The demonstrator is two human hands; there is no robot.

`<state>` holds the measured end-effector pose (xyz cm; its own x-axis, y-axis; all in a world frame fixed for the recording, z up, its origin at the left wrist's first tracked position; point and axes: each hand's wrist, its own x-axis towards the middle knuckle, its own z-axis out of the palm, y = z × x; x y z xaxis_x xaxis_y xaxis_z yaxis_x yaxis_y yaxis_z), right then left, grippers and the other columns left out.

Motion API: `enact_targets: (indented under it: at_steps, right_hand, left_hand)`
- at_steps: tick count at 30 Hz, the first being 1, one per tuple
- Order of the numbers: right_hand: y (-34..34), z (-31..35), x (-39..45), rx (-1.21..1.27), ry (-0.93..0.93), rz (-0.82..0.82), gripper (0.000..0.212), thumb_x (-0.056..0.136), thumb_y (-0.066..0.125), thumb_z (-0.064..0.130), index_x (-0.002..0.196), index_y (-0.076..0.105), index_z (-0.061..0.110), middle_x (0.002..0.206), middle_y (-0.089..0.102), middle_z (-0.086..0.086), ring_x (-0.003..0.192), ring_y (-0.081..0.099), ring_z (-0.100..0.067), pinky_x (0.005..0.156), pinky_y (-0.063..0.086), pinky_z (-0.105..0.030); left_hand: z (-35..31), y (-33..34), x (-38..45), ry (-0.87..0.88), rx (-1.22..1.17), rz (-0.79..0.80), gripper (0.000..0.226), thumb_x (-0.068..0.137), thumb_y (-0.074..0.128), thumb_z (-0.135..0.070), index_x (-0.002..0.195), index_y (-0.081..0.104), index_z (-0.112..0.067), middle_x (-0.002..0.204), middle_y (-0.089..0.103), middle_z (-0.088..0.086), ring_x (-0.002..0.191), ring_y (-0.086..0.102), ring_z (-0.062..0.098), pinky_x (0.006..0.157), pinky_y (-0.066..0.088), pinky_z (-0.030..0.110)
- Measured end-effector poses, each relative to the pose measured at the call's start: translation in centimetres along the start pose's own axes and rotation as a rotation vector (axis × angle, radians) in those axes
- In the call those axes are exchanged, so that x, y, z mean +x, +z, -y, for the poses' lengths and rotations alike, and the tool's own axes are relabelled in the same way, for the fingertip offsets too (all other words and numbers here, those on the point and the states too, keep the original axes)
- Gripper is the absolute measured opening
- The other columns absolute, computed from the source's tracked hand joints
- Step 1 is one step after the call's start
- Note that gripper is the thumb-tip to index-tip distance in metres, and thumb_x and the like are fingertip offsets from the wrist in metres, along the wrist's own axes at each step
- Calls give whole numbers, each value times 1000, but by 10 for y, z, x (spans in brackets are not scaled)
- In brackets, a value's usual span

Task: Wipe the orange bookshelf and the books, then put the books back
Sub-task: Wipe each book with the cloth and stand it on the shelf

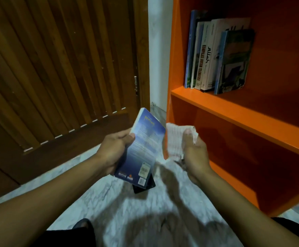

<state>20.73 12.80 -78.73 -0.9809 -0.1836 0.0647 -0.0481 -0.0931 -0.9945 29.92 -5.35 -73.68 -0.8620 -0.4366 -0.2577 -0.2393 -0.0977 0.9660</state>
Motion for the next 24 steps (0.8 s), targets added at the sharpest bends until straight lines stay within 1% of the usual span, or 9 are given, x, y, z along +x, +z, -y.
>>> enact_targets:
  at_steps: [2, 5, 6, 9, 12, 15, 18, 21, 24]
  right_hand:
    - [-1, 3, 4, 34, -121, 12, 38, 103, 42, 49, 116, 69, 25, 118, 71, 4, 101, 69, -27, 90, 56, -49]
    - [3, 5, -4, -113, -178, 71, 43, 104, 41, 47, 136, 60, 27, 136, 59, 20, 129, 48, 9, 104, 34, -6]
    - [7, 4, -10, -217, -186, 91, 48, 102, 38, 51, 143, 53, 31, 146, 50, 20, 138, 38, 9, 106, 25, -3]
    - [15, -9, -25, -406, -259, 159, 55, 100, 30, 57, 152, 31, 41, 161, 20, 24, 150, 8, 6, 124, 8, -29]
    - [22, -19, -34, -479, -316, 265, 53, 102, 32, 47, 153, 25, 40, 159, 14, 30, 148, 1, 11, 126, 3, -39]
    - [27, -25, -42, -443, -315, 312, 51, 102, 37, 39, 152, 31, 38, 161, 22, 22, 149, 8, 7, 126, 11, -44]
    - [27, -26, -49, -448, -385, 407, 44, 102, 43, 36, 143, 34, 46, 152, 22, 39, 147, 11, 11, 125, 7, -29]
    - [26, -25, -54, -483, -469, 499, 39, 103, 47, 32, 141, 44, 43, 136, 20, 58, 142, 12, 20, 116, 4, -9]
    - [27, -27, -58, -488, -525, 576, 34, 103, 49, 31, 134, 49, 43, 132, 27, 59, 138, 20, 21, 117, 11, -13]
  left_hand:
    - [6, 12, -11, -51, 62, 76, 22, 102, 53, -21, 111, 72, -19, 98, 78, 10, 93, 73, 34, 90, 56, 44]
    - [17, 33, -20, -106, 77, 176, 23, 101, 54, -20, 114, 73, -20, 103, 77, 9, 97, 73, 33, 95, 55, 49]
    - [18, 40, -22, -112, 67, 190, 24, 101, 53, -19, 114, 74, -20, 104, 77, 9, 97, 73, 32, 93, 56, 47]
    - [18, 52, -22, -122, -35, 170, 23, 102, 52, -17, 110, 74, -17, 103, 78, 6, 92, 75, 24, 81, 60, 35]
    - [14, 54, -13, -170, -166, 87, 26, 102, 49, -15, 115, 72, -13, 106, 76, 12, 96, 74, 32, 86, 58, 41]
    - [7, 49, -2, -171, -262, -8, 24, 103, 49, -17, 113, 71, -12, 89, 78, 10, 71, 76, 25, 61, 60, 34]
    - [-2, 41, 4, -173, -358, -84, 21, 105, 47, -16, 101, 68, -14, 71, 76, 9, 59, 73, 24, 53, 58, 35]
    - [-5, 28, 16, -156, -432, -199, 21, 103, 49, -17, 110, 69, -14, 94, 77, 16, 79, 75, 33, 67, 59, 43]
    - [-11, 18, 21, -122, -453, -280, 18, 102, 52, -23, 112, 68, -21, 109, 73, 14, 88, 72, 36, 66, 58, 44]
